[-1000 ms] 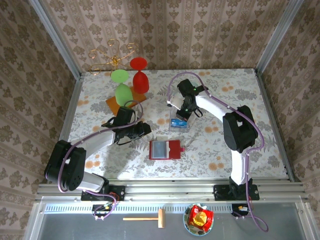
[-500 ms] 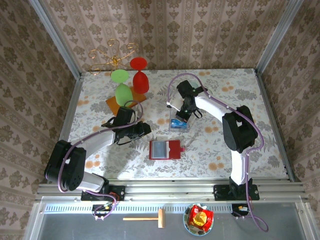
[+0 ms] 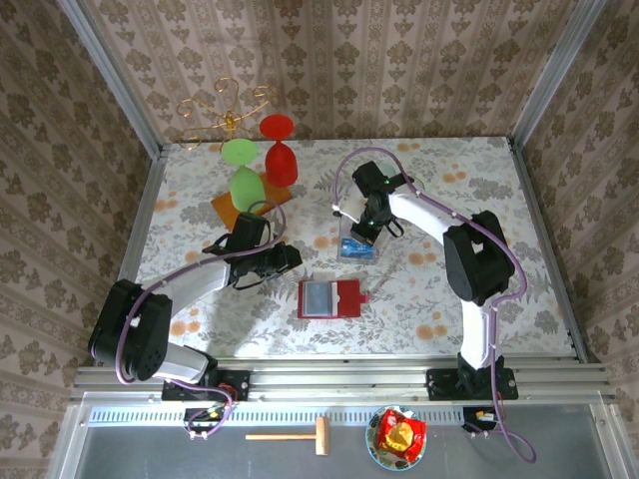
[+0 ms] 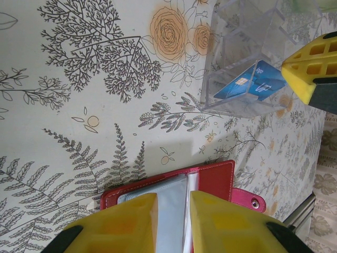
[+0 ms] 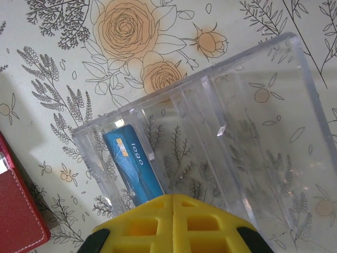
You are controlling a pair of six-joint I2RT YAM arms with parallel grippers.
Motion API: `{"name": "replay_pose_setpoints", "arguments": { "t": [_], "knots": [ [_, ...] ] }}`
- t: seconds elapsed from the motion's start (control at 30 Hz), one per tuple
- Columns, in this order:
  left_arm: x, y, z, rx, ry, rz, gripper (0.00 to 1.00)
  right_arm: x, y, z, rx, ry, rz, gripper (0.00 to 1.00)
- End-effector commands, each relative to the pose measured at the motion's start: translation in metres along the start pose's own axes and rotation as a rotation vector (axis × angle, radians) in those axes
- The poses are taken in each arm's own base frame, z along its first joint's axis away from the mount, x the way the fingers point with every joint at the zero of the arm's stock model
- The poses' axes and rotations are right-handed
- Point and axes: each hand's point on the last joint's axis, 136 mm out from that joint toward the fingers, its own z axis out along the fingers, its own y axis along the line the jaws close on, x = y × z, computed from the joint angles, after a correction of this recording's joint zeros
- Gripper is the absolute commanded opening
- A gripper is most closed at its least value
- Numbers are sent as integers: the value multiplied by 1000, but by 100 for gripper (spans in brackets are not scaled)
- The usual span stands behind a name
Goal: Take the credit cards out of the card holder
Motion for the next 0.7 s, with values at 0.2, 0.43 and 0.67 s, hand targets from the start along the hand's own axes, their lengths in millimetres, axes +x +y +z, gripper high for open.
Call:
{"name": "replay_pose_setpoints", "arguments": {
  "t": [0.2, 0.43, 0.67],
  "knots": [
    [14, 6, 6, 4, 49, -13, 23, -8, 25, -31, 11, -89, 126, 0],
    [26, 11, 12, 2, 91, -16, 23, -16, 61, -34, -51, -167, 401, 0],
    [42, 18, 19, -10, 141, -13, 22, -23, 108, -28, -170, -192, 754, 0]
  ]
}}
